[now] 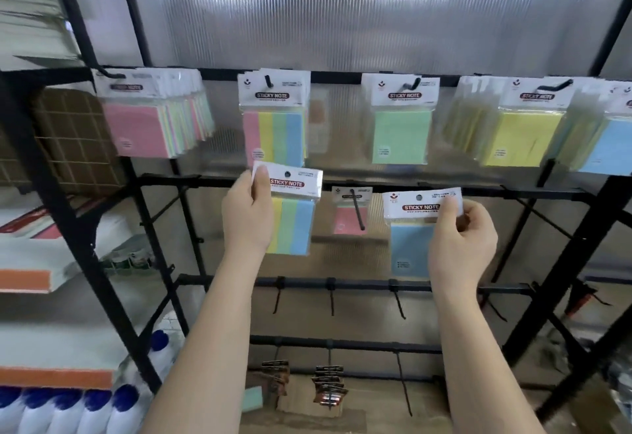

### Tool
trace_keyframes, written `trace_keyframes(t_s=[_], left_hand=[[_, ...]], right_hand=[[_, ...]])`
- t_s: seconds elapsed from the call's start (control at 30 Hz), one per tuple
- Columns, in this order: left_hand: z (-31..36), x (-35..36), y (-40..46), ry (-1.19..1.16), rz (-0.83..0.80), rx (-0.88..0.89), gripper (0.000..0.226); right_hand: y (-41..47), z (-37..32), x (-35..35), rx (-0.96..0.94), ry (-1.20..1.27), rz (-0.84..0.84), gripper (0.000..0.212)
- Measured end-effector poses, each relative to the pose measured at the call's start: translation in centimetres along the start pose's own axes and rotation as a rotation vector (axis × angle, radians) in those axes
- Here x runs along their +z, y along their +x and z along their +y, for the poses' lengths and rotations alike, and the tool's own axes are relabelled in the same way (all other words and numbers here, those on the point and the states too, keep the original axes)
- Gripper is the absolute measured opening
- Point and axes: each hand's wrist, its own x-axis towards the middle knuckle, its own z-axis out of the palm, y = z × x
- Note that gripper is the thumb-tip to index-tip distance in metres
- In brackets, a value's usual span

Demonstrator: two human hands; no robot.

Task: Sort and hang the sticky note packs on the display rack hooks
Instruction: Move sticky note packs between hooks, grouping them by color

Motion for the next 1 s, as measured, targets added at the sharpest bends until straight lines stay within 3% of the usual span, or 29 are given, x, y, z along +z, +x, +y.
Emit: trace_keyframes(t_s=[0.27,0.67,1.0], left_hand=[[0.8,-4.1,6.7,-0.047,-0.149,0.121,0.043],[4.2,-2.0,11.4,-0.178,-0.138,0.234,0.045],[4.2,-0.8,11.4,-0.085,-0.03,0.243,0.047]], right_hand=[[-5.6,-2.5,4.2,-0.023,-0.015,0.088,0.02],[-6.6,-3.4,4.7,-0.058,-0.011,0.125,0.017],[-5.6,-2.9,4.8,-0.067,-0.025,0.07,0.018]])
